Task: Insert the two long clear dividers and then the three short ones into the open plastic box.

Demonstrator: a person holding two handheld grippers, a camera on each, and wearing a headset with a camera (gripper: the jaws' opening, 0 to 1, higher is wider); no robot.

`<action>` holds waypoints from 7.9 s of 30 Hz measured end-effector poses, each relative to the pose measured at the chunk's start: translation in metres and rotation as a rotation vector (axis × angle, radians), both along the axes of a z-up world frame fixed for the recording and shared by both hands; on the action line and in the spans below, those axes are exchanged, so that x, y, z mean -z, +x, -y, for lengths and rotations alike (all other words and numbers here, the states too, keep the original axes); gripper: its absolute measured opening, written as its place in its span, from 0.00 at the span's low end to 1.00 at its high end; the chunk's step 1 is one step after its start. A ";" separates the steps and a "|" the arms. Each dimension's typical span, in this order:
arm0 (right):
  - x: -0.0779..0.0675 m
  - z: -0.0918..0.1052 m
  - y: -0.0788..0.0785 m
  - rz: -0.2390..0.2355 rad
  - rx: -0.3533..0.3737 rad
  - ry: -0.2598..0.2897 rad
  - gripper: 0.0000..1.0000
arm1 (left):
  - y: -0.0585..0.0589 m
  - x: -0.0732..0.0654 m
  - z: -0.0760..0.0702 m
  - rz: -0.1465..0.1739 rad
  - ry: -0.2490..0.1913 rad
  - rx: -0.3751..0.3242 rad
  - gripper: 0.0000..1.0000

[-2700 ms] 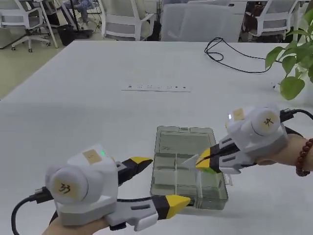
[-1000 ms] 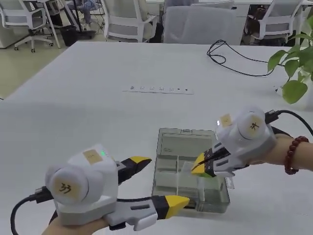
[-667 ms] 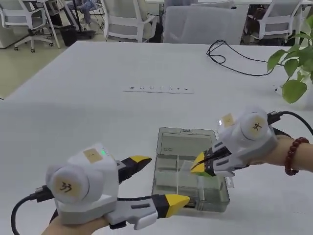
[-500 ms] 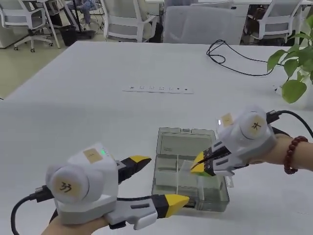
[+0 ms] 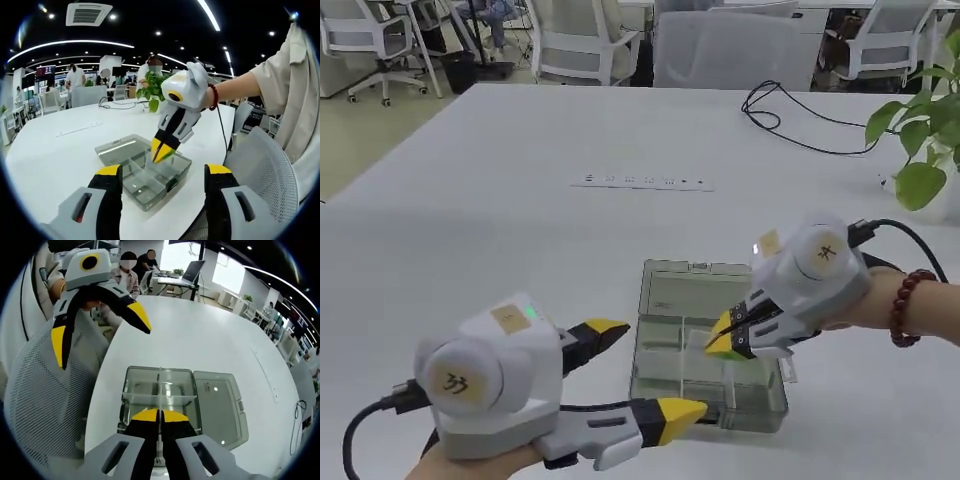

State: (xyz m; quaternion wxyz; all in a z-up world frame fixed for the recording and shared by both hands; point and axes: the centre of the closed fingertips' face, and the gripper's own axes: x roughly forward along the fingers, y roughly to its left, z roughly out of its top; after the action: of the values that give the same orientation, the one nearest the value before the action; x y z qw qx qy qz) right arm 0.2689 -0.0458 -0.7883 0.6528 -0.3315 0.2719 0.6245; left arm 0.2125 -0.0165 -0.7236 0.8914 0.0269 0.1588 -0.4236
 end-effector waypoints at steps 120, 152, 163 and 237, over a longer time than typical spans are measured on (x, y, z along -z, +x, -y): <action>0.008 0.144 -0.012 -0.086 0.219 -0.150 0.47 | 0.013 0.004 -0.002 -0.004 0.063 -0.074 0.99; 0.056 0.244 -0.008 -0.095 0.229 -0.354 0.44 | 0.009 0.003 -0.011 0.019 0.107 -0.107 0.88; 0.067 0.261 -0.009 -0.107 0.197 -0.411 0.42 | 0.008 0.002 -0.015 0.023 0.123 -0.121 0.84; -0.039 0.114 0.000 0.339 0.051 -0.085 0.32 | 0.004 -0.018 0.026 -0.202 -0.264 -0.105 0.33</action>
State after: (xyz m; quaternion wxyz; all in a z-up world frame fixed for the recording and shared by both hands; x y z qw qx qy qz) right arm 0.2692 -0.1601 -0.7490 0.6904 -0.4524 0.1925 0.5306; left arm 0.2164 -0.0424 -0.7059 0.8876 -0.1415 0.1919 -0.3942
